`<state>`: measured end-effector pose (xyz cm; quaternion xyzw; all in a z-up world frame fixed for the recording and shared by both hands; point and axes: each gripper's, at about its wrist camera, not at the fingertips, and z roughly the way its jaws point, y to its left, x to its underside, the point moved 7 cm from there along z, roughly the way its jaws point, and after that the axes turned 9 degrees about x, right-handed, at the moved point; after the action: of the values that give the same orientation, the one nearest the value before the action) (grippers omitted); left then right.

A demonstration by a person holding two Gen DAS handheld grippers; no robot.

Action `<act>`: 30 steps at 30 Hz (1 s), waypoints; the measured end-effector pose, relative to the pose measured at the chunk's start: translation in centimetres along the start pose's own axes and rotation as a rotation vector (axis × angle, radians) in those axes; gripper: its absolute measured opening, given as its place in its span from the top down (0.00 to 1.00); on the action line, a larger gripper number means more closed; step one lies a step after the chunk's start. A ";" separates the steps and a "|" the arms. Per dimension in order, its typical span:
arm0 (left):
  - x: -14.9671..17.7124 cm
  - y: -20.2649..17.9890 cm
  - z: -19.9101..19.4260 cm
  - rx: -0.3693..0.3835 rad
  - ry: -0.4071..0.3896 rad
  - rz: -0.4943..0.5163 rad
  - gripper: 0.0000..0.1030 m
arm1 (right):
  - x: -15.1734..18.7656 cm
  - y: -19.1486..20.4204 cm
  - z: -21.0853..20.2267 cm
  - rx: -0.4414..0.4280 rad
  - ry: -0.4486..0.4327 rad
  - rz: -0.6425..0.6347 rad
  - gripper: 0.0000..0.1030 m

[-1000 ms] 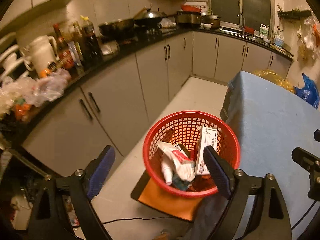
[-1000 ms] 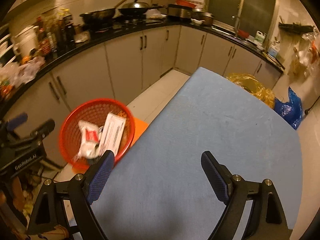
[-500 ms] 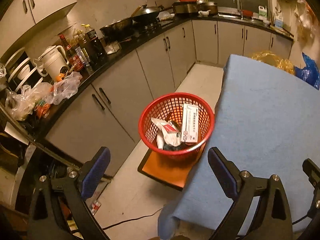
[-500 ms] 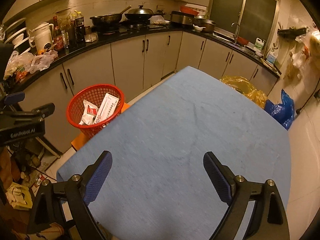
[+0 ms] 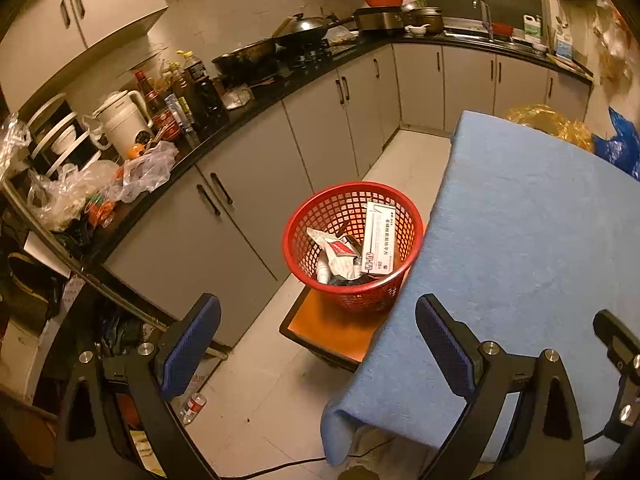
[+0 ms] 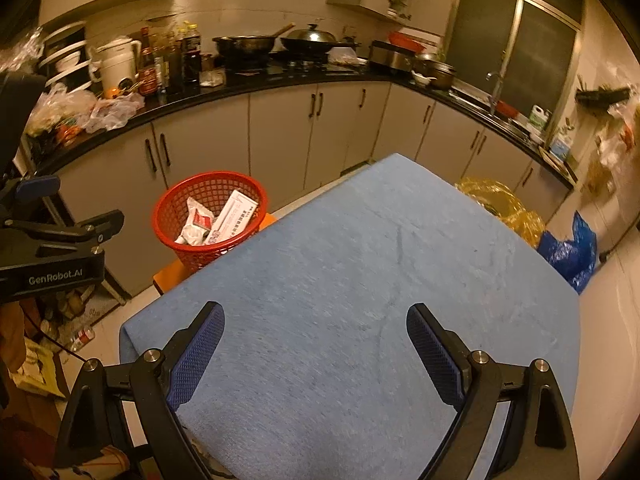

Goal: Collect trash

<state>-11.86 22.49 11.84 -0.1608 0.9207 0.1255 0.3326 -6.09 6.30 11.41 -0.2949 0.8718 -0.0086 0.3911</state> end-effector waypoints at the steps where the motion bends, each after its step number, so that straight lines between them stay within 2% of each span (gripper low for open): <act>1: 0.0 0.1 0.0 0.000 0.001 -0.005 0.06 | -0.1 0.1 0.0 0.000 -0.002 -0.008 0.08; 7: 0.1 0.2 -0.1 -0.018 -0.008 -0.005 0.06 | -0.3 0.6 0.2 -0.005 -0.003 -0.034 0.08; 30: 0.4 1.6 -0.5 -0.006 -0.023 -0.023 0.06 | -0.5 2.4 -0.1 -0.001 -0.006 -0.075 0.08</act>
<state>-13.03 23.70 12.16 -0.1707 0.9145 0.1262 0.3443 -7.14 8.49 11.25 -0.3276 0.8589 -0.0219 0.3930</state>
